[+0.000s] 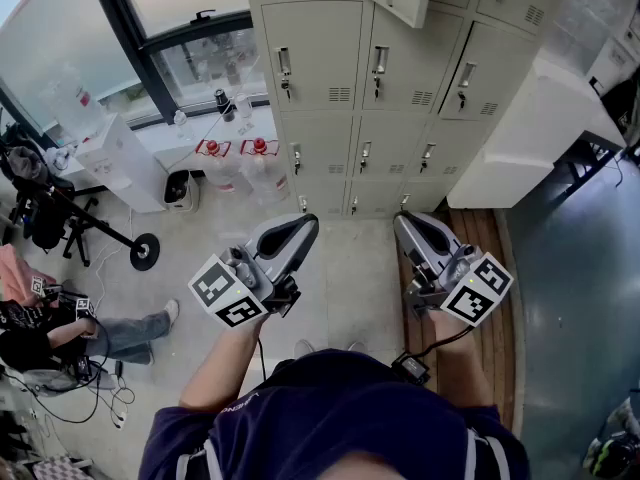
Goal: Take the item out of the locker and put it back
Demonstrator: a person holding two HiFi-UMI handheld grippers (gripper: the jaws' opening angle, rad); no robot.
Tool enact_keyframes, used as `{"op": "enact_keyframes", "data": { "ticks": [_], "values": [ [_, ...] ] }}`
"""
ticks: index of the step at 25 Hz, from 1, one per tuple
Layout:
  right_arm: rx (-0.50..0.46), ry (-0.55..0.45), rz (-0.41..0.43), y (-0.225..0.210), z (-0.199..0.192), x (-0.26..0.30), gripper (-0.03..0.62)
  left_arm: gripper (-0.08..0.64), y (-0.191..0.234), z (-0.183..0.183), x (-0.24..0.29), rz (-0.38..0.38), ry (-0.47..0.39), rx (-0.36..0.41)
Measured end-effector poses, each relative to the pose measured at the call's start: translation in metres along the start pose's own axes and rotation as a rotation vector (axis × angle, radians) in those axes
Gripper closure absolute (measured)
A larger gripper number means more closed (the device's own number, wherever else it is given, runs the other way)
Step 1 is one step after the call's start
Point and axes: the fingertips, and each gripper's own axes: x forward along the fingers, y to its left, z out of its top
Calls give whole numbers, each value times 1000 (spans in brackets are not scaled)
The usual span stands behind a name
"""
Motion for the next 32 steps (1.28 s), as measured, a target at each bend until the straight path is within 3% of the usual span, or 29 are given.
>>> {"op": "enact_keyframes", "data": {
  "ticks": [21,32],
  "values": [
    [31,16,64,-17,8,-57,588,557,-55,-37,32,79,-1,17],
    [23,31,96,-24,13,-49,588,557,-46,-35,36,110,-16,31]
  ]
}}
